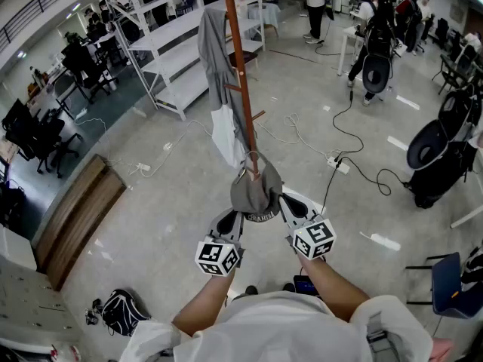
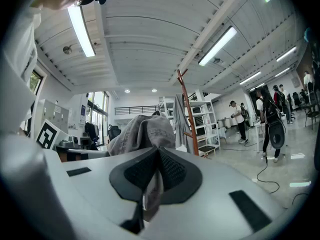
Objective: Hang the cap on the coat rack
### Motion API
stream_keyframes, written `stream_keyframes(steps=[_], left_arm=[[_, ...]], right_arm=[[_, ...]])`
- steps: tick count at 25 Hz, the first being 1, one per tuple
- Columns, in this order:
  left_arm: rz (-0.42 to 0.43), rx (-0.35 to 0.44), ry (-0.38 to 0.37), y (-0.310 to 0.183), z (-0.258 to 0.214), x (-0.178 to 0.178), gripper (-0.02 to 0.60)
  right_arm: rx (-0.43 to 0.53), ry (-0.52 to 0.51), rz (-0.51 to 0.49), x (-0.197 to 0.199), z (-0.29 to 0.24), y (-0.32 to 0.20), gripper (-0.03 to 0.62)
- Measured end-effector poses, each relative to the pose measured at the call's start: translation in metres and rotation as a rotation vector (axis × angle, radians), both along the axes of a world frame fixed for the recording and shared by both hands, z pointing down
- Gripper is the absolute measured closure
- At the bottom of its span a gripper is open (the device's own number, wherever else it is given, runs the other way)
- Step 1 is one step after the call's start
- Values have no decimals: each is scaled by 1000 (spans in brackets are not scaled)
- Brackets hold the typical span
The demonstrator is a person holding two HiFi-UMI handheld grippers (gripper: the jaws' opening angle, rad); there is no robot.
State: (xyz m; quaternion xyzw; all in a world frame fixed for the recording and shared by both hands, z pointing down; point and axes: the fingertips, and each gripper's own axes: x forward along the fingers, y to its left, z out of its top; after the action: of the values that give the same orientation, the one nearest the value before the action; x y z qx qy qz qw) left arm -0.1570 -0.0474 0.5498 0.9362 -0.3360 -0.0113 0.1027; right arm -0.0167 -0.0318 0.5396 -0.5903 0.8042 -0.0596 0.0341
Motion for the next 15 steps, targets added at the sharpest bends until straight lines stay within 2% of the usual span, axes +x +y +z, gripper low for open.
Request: stream_keyframes(steps=[5, 15], left_arm=[[-31, 40, 36, -12, -10, -19, 563], [-15, 64, 75, -4, -26, -14, 565]], right_arm=[[15, 7, -22, -27, -2, 2, 568], [51, -10, -2, -24, -11, 16, 568]])
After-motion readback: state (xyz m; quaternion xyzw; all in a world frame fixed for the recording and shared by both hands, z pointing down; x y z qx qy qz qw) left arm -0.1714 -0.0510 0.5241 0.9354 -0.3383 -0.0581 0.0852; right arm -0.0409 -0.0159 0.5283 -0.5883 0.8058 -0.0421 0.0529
